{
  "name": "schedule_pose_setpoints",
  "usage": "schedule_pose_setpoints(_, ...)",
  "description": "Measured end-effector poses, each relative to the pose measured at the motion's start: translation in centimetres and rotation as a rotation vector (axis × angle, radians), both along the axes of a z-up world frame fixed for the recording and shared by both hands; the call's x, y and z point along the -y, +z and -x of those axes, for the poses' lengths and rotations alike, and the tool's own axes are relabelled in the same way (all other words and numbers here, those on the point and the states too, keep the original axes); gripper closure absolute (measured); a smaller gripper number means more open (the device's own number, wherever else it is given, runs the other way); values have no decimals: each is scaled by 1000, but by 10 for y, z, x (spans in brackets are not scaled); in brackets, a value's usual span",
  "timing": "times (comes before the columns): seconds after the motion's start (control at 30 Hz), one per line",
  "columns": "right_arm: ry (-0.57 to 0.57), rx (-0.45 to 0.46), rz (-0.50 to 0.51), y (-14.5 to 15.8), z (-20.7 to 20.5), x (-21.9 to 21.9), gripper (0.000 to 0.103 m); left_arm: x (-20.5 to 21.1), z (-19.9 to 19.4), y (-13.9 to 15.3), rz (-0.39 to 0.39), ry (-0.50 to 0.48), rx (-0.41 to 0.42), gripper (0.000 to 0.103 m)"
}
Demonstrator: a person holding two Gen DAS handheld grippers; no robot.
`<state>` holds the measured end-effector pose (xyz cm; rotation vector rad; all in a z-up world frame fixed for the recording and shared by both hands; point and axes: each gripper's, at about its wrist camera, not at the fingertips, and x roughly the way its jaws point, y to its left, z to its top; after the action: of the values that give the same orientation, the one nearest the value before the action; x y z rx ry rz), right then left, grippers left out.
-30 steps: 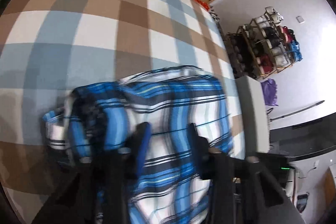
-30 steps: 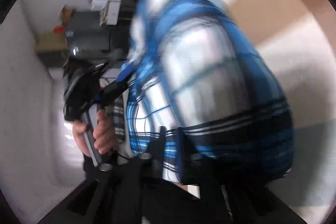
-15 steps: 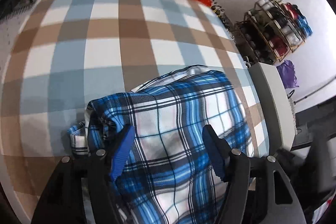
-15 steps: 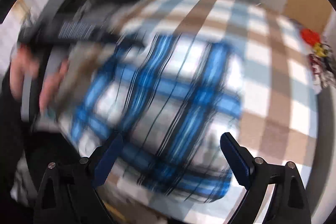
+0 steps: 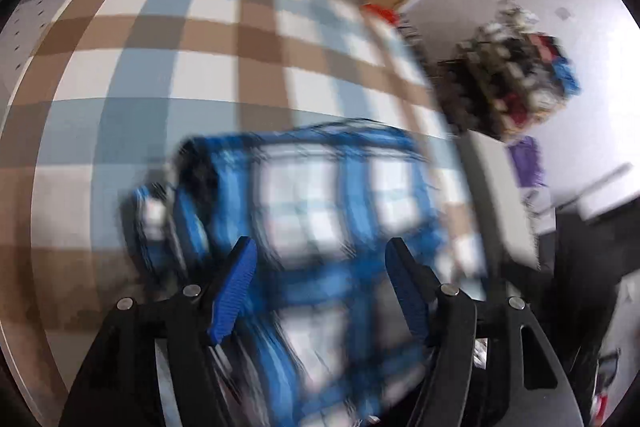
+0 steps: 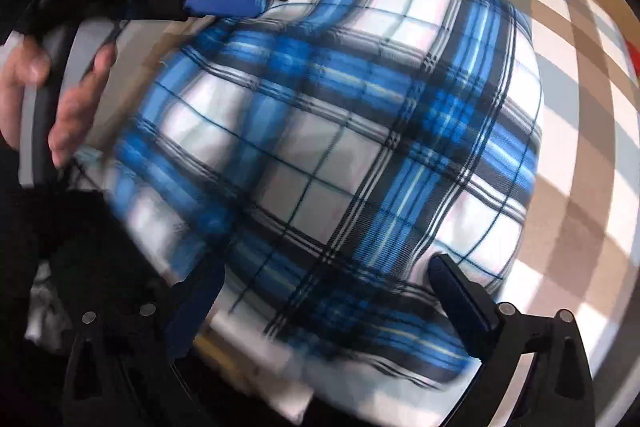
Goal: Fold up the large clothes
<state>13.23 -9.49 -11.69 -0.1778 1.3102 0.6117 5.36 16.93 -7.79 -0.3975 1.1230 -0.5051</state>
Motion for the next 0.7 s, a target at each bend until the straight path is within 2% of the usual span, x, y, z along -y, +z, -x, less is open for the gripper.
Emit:
schedule_pose_setpoints(0.03,-42,48,-49,25,-13,9,0,1,13,3,-1,-14,13,41)
schedule_pose_setpoints(0.07,-64,76,-60,37,-20,12,0,5,27,4,-4,-42,27,41)
schedule_pose_setpoints(0.13,-122,140,-32,53,-41,15,0,17,56,-2,-49,-74,45,41)
schedule_pose_setpoints(0.2,-163,142,15,46,-71,6,0,27,69,-15,-74,-98,39,41)
schedule_pose_setpoints(0.3,-158,45,37,15,-99,-13,0,36,77,-46,-147,-103,-12,41)
schedule_pose_setpoints(0.33,-161,20,66,6,-95,-27,0,34,76,-56,-151,-98,-34,41)
schedule_pose_setpoints(0.4,-147,-1,169,-26,-107,-46,0,27,76,-65,-107,-67,-51,42)
schedule_pose_setpoints(0.47,-146,13,207,-38,-103,-54,0,26,77,-64,-102,-60,-37,42)
schedule_pose_setpoints(0.57,-153,21,209,-35,-100,-52,0,29,79,-61,-120,-71,-13,41)
schedule_pose_setpoints(0.63,-141,27,162,-23,-98,-46,0,26,81,-58,-92,-62,-22,41)
schedule_pose_setpoints(0.7,-166,27,69,0,-84,-30,0,19,85,-50,-48,-49,-11,41)
